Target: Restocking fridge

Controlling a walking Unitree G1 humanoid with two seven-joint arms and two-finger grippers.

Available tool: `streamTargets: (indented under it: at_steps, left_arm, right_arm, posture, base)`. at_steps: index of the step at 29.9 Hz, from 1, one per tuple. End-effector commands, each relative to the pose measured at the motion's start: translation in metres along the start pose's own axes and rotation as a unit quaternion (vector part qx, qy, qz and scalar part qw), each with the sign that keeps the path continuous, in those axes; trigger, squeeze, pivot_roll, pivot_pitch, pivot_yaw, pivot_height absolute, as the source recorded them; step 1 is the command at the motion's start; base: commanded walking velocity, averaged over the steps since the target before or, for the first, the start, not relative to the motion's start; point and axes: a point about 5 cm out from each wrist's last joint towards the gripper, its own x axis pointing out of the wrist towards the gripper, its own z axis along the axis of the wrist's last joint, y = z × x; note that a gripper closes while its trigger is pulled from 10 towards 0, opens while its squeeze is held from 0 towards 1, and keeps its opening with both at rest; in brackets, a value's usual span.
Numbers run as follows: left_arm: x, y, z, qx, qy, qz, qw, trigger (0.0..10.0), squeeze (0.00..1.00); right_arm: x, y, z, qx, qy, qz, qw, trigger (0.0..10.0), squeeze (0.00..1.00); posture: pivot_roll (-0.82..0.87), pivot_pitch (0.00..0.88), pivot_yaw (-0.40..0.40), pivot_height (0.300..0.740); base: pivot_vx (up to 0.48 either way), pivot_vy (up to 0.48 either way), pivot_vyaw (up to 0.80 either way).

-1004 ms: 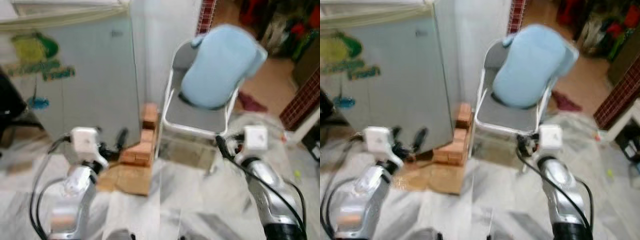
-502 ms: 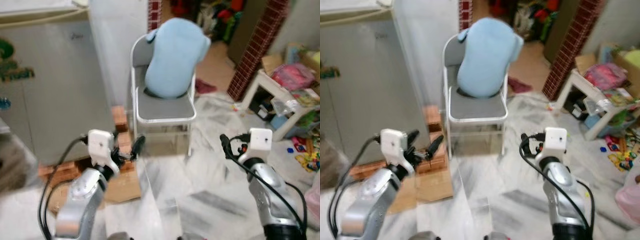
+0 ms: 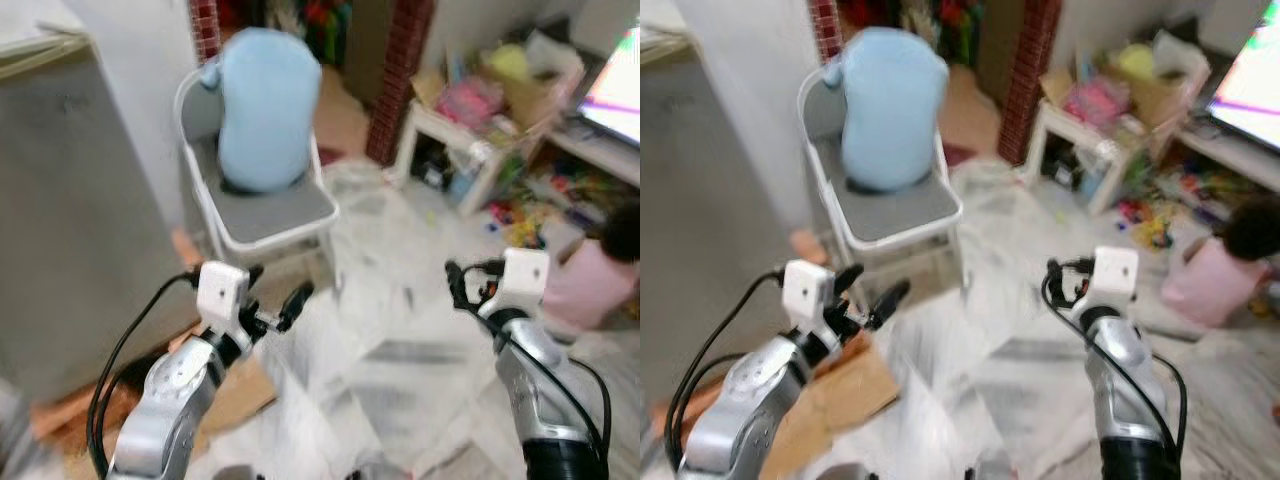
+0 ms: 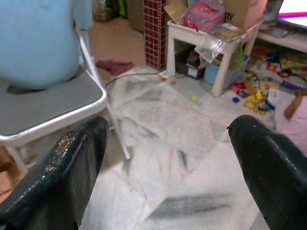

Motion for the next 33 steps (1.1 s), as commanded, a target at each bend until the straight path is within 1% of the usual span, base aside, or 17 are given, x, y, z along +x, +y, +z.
streamTargets:
  at_steps: [1, 7, 10, 15, 19, 23, 25, 33]
  left_arm:
    - [0.001, 0.000, 0.005, 0.002, -0.009, -0.002, 1.000, 10.0, 0.00]
    - [0.004, -0.010, 0.006, 0.030, -0.009, -0.027, 0.999, 10.0, 0.00]
    - [0.004, -0.009, 0.010, 0.029, -0.013, -0.030, 0.999, 10.0, 0.00]
    - [0.001, -0.009, 0.009, 0.027, -0.010, -0.041, 0.999, 10.0, 0.00]
    - [0.001, -0.011, 0.008, 0.017, -0.010, -0.051, 0.998, 10.0, 0.00]
    - [0.000, -0.015, 0.005, 0.003, 0.001, -0.076, 0.997, 10.0, 0.00]
    - [-0.001, -0.016, 0.004, -0.001, 0.004, -0.079, 0.997, 10.0, 0.00]
    - [-0.001, -0.014, 0.001, -0.033, 0.010, -0.076, 0.997, 10.0, 0.00]
  right_arm:
    - [0.002, -0.001, 0.007, -0.002, -0.011, -0.005, 1.000, 10.0, 0.00]
    - [0.006, 0.001, 0.016, 0.002, -0.028, -0.010, 1.000, 10.0, 0.00]
    - [0.006, 0.000, 0.021, 0.001, -0.041, -0.022, 0.999, 10.0, 0.00]
    - [0.004, -0.005, 0.023, -0.004, -0.048, -0.043, 0.998, 10.0, 0.00]
    - [0.002, -0.007, 0.025, -0.009, -0.057, -0.057, 0.997, 10.0, 0.00]
    - [-0.001, -0.010, 0.027, -0.023, -0.065, -0.065, 0.996, 10.0, 0.00]
    - [-0.002, -0.010, 0.027, -0.024, -0.065, -0.066, 0.995, 10.0, 0.00]
    - [-0.004, -0.009, 0.024, -0.030, -0.062, -0.061, 0.996, 10.0, 0.00]
  posture:
    - [0.04, 0.000, -0.027, 0.740]
    - [0.03, 0.000, -0.027, 0.740]
    - [0.03, 0.000, -0.025, 0.740]
    - [0.02, 0.000, -0.022, 0.740]
    - [0.01, 0.000, -0.022, 0.740]
    - [0.01, 0.000, -0.024, 0.740]
    - [0.01, 0.000, -0.025, 0.740]
    - [0.00, 0.000, -0.030, 0.740]
  base:
    - [0.424, 0.000, -0.80]
    - [0.437, 0.000, -0.80]
    - [0.436, 0.000, -0.80]
    - [0.436, 0.000, -0.80]
    - [0.424, 0.000, -0.80]
    - [0.366, -0.302, -0.80]
    - [0.285, -0.379, -0.80]
    - [0.000, -0.424, -0.80]
